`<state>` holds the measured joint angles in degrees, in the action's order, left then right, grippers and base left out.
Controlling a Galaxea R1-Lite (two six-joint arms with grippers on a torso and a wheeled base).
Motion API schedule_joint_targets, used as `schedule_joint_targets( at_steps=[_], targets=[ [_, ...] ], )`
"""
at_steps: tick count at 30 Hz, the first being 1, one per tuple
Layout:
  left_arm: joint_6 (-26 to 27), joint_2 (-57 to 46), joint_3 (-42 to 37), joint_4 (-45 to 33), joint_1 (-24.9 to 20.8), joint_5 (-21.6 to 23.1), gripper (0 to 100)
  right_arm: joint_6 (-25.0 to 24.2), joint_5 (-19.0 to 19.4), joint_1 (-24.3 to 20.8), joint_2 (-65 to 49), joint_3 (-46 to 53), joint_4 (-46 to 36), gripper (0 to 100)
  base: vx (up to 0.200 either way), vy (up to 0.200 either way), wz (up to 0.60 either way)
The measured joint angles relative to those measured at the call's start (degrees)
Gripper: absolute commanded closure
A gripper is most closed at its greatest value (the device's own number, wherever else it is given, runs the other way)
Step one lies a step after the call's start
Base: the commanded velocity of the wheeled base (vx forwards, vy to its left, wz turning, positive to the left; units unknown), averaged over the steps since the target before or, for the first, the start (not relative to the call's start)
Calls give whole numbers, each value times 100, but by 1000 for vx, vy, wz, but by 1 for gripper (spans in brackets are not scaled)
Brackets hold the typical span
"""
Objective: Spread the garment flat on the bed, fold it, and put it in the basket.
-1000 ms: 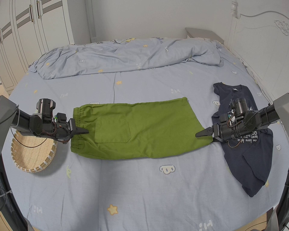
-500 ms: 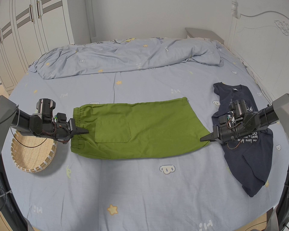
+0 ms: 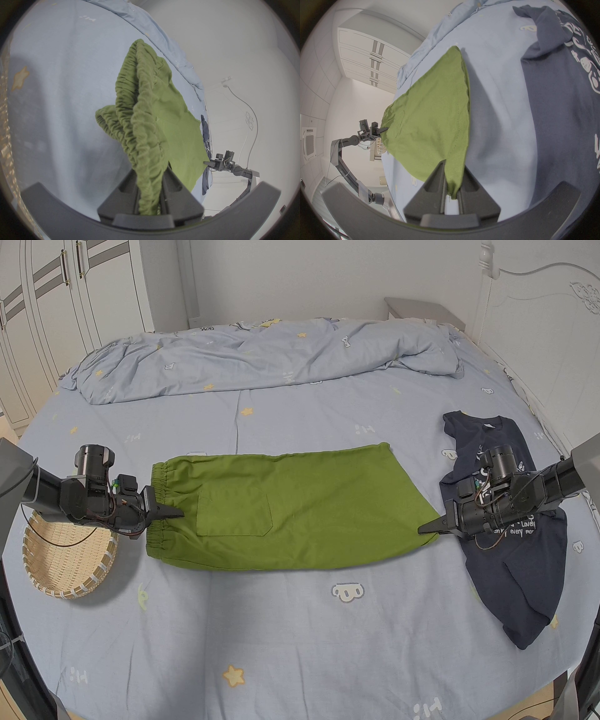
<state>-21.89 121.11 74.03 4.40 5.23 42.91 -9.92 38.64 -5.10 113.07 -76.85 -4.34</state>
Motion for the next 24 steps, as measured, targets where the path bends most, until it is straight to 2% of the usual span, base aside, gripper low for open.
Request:
schedule_joint_targets(
  at_steps=[11, 17, 24],
  targets=[
    [107, -430, -284, -506, 78, 13, 100, -20, -6, -124, -1296, 959, -468, 100, 0, 0, 0],
    [474, -861, -1092, -588, 226, 13, 100, -1, -9, -151, -2021, 2035, -608, 100, 0, 0, 0],
    [772, -1482, -2404, -581, 446, 13, 100, 49, -13, -217, -2845, 3407, -646, 100, 0, 0, 0]
  ],
)
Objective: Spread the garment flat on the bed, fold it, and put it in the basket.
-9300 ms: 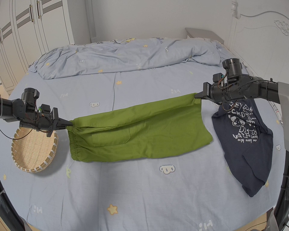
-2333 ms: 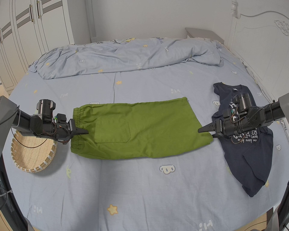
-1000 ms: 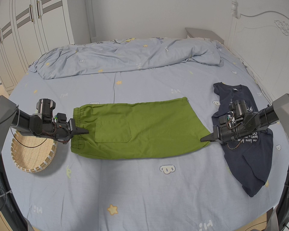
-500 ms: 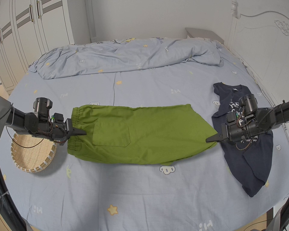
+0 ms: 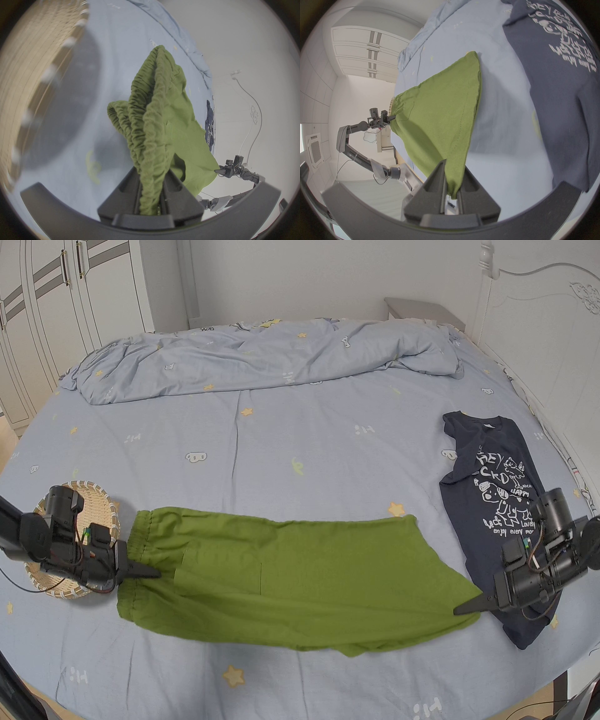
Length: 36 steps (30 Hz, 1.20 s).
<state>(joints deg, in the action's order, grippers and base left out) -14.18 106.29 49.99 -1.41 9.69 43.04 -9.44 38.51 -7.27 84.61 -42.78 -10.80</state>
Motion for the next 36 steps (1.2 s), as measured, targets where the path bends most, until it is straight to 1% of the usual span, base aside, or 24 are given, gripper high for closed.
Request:
schedule_joint_targets(
  at_steps=[3, 8, 11, 16, 17, 24, 30, 36],
  targets=[
    [59, -299, -584, 13, 59, -7, 100, 20, -2, -26, -344, 469, -11, 100, 0, 0, 0],
    [118, -707, -1290, 234, 100, -22, 100, 46, -4, -67, -722, 1040, -17, 100, 0, 0, 0],
    [140, -872, -1535, 430, 111, -32, 100, 112, 5, -74, -857, 1252, -15, 100, 0, 0, 0],
    [149, -998, -1675, 464, 91, -40, 100, 235, 13, -72, -925, 1392, -12, 100, 0, 0, 0],
    [151, -1013, -1681, 464, 87, -40, 100, 277, 13, -72, -914, 1403, -17, 0, 0, 0, 0],
    [176, -1195, -1703, 441, 78, -33, 100, 364, -2, -56, -863, 1467, -23, 0, 0, 0, 0],
    [457, -1475, -1753, 352, 52, -33, 100, 363, -9, -26, -868, 1453, -22, 0, 0, 0, 0],
    [534, -1840, -1694, 119, 117, -71, 100, 255, -33, 30, -918, 955, -55, 0, 0, 0, 0]
  ],
)
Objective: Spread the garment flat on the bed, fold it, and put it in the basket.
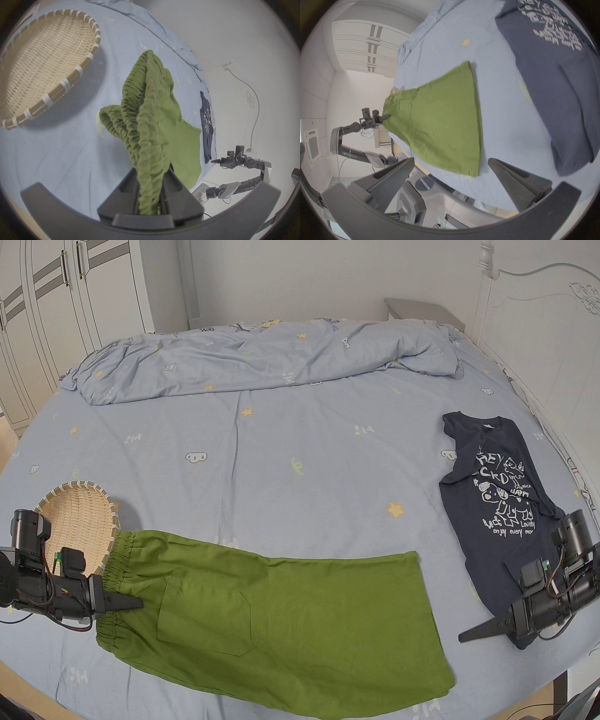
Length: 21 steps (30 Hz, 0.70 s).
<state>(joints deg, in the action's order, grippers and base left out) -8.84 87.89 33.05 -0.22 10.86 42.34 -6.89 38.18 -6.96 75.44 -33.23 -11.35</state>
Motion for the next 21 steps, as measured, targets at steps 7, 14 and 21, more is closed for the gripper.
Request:
schedule_joint_targets(
  at_steps=[7, 14, 21],
  targets=[
    [69, -383, 617, -1308, 230, -24, 100, -274, -33, -17, 48, -852, -230, 0, 0, 0, 0],
    [562, -540, 1275, -1686, 1025, -44, 100, -408, -93, 27, 133, -1156, -371, 0, 0, 0, 0],
    [594, -636, 1447, -2038, 1025, -35, 100, -395, -104, 33, 161, -1152, -391, 0, 0, 0, 0]
  ],
)
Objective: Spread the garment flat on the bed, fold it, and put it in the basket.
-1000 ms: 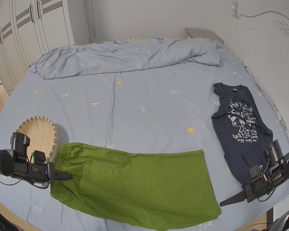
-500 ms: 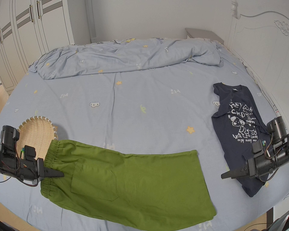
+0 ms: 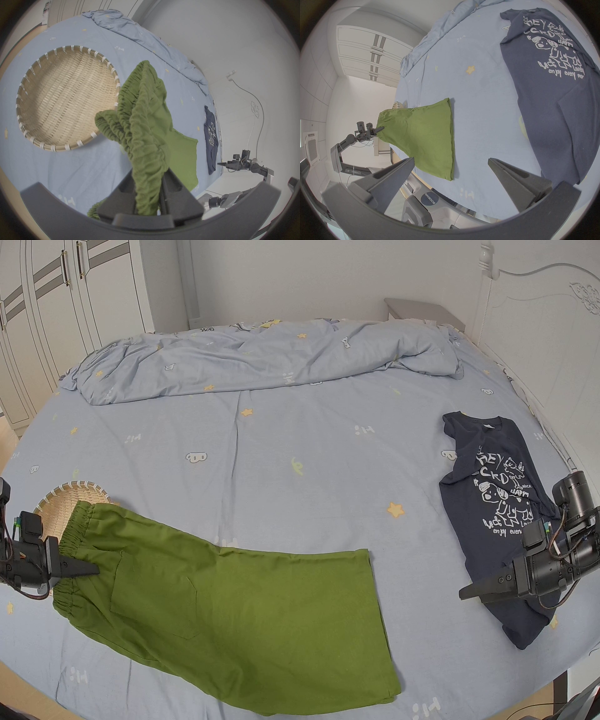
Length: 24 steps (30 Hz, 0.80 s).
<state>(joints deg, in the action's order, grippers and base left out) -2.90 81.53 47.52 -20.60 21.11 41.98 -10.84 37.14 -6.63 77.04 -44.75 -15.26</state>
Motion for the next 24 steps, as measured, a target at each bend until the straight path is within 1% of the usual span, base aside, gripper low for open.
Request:
schedule_joint_targets(
  at_steps=[2, 5, 7, 10, 15, 20, 24],
  targets=[
    [-16, -80, 88, -224, -106, -28, 100, 2, 0, 0, 5, 11, 0, 0, 0, 0, 0],
    [-76, -234, 444, -898, -354, -222, 100, 9, -1, 0, 10, 22, 5, 0, 0, 0, 0],
    [-134, -315, 769, -1308, -613, -484, 100, 11, 0, 0, 10, 27, 5, 0, 0, 0, 0],
    [-328, -395, 1187, -1676, -1161, -1073, 100, 9, 0, 0, 10, 33, 5, 0, 0, 0, 0],
    [-873, -458, 1729, -2044, -2525, -2178, 100, 11, -4, 7, 7, 40, 5, 0, 0, 0, 0],
    [-1359, -339, 2086, -2220, -3963, -3038, 100, 11, -34, 44, -30, 60, 0, 0, 0, 0, 0],
    [-1642, -6, 2398, -2316, -4823, -3607, 100, 11, -59, 99, -116, 93, -6, 0, 0, 0, 0]
  ],
)
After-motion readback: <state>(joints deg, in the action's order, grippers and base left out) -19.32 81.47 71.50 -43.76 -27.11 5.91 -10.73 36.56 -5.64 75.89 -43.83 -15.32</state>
